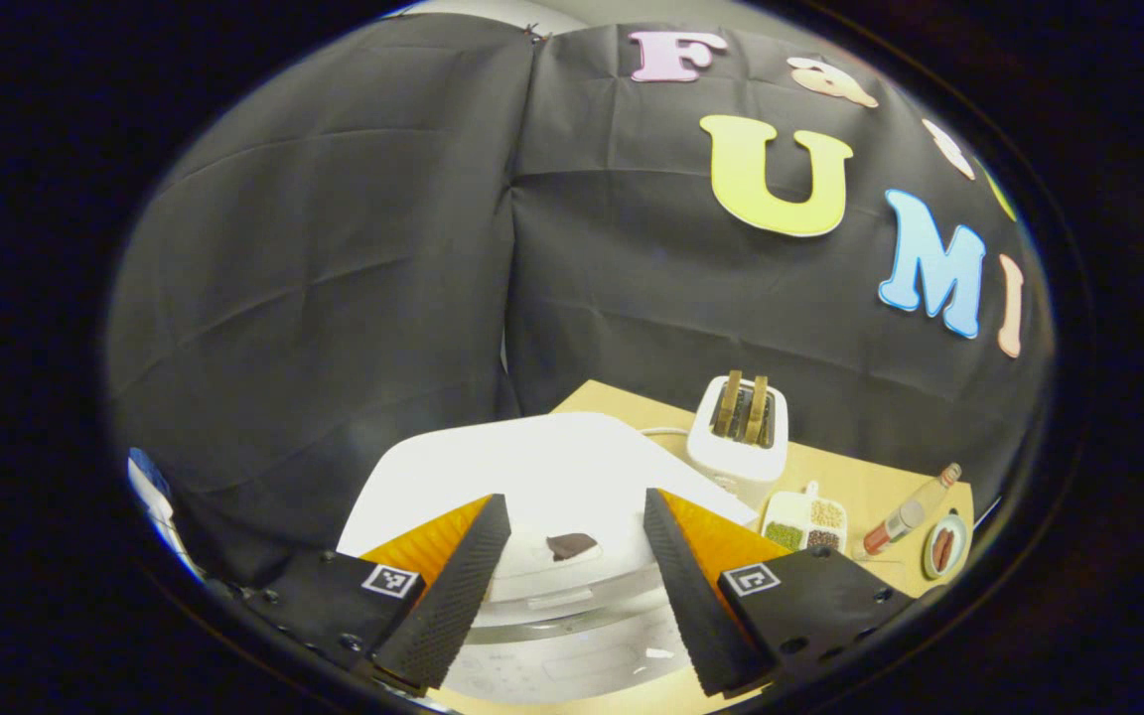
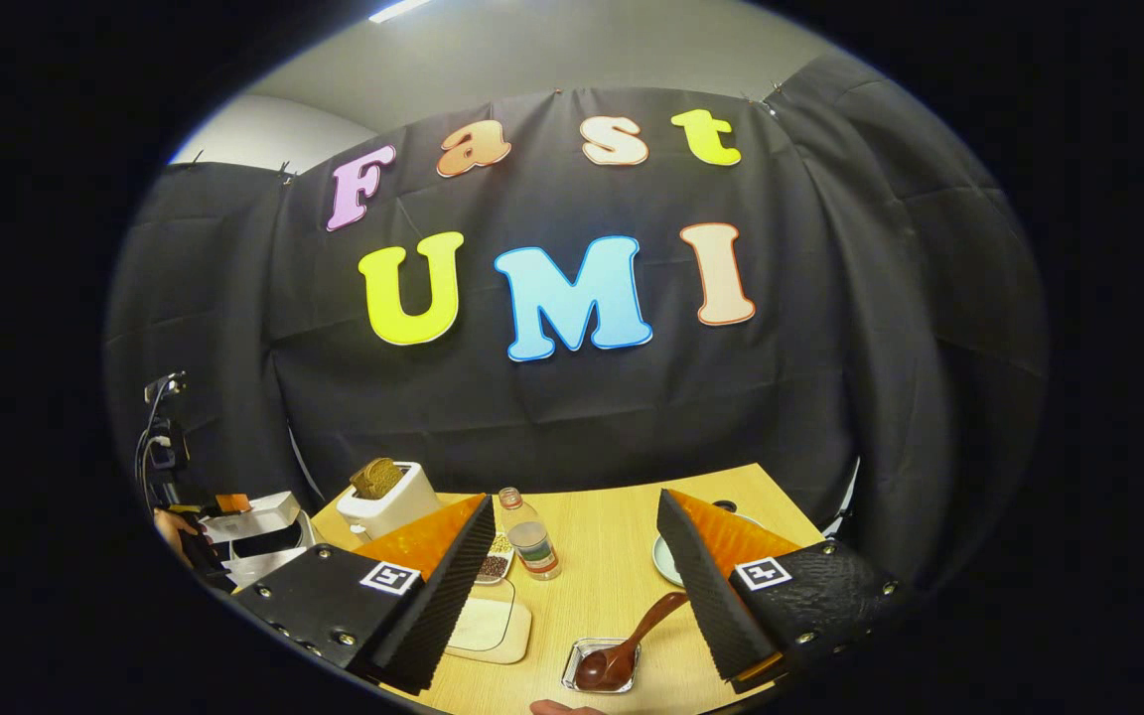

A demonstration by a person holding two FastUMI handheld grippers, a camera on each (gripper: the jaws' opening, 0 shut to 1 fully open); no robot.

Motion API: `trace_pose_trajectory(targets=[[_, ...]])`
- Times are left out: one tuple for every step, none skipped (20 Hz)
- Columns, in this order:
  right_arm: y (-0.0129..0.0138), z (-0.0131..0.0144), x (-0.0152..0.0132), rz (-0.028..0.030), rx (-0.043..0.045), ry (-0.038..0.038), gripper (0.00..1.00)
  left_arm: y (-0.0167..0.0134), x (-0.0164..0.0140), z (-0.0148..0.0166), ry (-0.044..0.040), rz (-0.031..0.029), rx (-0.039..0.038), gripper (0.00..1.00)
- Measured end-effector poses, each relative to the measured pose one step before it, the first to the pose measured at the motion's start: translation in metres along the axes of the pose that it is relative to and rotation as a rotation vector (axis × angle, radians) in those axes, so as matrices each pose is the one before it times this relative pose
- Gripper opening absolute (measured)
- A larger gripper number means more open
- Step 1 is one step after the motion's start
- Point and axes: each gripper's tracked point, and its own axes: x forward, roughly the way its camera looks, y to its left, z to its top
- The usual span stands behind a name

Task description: Close the left gripper, press the button to open the rice cooker; take a wooden spoon from the chopstick holder with the right hand, scoop a spoonful of rice and pour it into the rice cooker, then put the wooden spoon back into the chopstick holder.

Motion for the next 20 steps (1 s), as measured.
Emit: trace_pose_trajectory(targets=[[-0.00061,0.00115,-0.00095,-0.00283,-0.00196,-0.00276,0.99,-0.00030,-0.00012,-0.00178,0.00892,-0.00328,0.00140,0.94],[0.00010,0.00122,-0.00110,-0.00081,-0.00118,-0.00253,0.99,0.00006,0.00067,-0.00361,0.01066,-0.00358,0.00039,0.95],[0.00112,0.00151,-0.00100,-0.00017,-0.00096,-0.00219,0.99,-0.00036,-0.00058,-0.00059,0.00422,-0.00152,0.00239,0.95],[0.00044,-0.00007,-0.00065,0.00014,-0.00100,-0.00133,0.99,0.00046,0.00055,-0.00038,0.00130,-0.00102,0.00136,0.95],[0.00161,-0.00003,-0.00022,0.00021,-0.00211,-0.00025,0.99,-0.00041,0.00006,-0.00078,0.00574,-0.00294,0.00530,0.95],[-0.00068,-0.00011,-0.00087,-0.00069,-0.00156,0.00074,0.99,0.00023,0.00003,-0.00192,0.01277,-0.00435,0.00109,0.95],[0.00010,-0.00089,-0.00136,-0.00110,0.00010,0.00258,0.99,-0.00045,-0.00035,-0.00107,0.01538,-0.00550,-0.00308,0.96],[0.00008,-0.00148,0.00101,-0.00172,0.00118,0.00330,0.99,-0.00080,-0.00152,0.00005,0.01419,-0.00505,-0.00958,0.96],[-0.00034,-0.00058,-0.00097,-0.00293,0.00080,0.00294,0.99,-0.00022,-0.00082,0.00113,0.00803,-0.00091,-0.00894,0.96],[-0.00077,-0.00059,0.00049,-0.00334,0.00130,0.00198,0.99,0.00079,0.00087,-0.00084,0.00487,0.00034,-0.00276,0.95],[-0.00017,-0.00012,-0.00014,-0.00282,0.00109,0.00162,0.99,0.00067,0.00124,-0.00171,0.00261,0.00231,0.00395,0.95],[-0.00062,-0.00069,0.00026,-0.00185,0.00145,0.00285,0.99,0.00035,0.00058,-0.00232,0.00251,0.00266,0.00565,0.95],[0.00026,-0.00074,0.00071,-0.00190,0.00155,0.00395,0.99,0.00086,0.00018,-0.00021,0.00031,0.00295,0.00296,0.95],[0.00013,-0.00156,0.00070,-0.00226,0.00260,0.00394,0.99,0.00012,-0.00035,0.00053,0.00037,0.00123,0.00725,0.95],[0.00037,-0.00059,0.00066,-0.00093,0.00327,0.00241,0.99,-0.00017,0.00063,-0.00149,0.00289,0.00053,0.00768,0.95],[0.00007,-0.00121,-0.00083,-0.00234,0.00087,0.00176,0.99,0.00124,0.00075,-0.00273,0.01118,-0.00094,0.00340,0.95],[0.00069,-0.00049,-0.00024,-0.00033,0.00047,0.00160,0.99,-0.00011,0.00032,-0.00549,0.02589,-0.00037,-0.00417,0.95],[0.00144,-0.00061,-0.00009,0.00165,-0.00138,-0.00082,0.99,0.00017,-0.00254,0.00169,-0.00859,0.00618,0.01297,0.96],[0.00093,-0.00073,0.00044,0.00199,-0.00255,0.00131,0.99,0.00221,0.00437,-0.00167,-0.00011,0.00141,0.02332,0.96],[0.00085,-0.00110,0.00053,0.00320,-0.00183,0.00248,0.99,0.00247,-0.00203,-0.00047,-0.00914,0.00006,0.01154,0.96]])
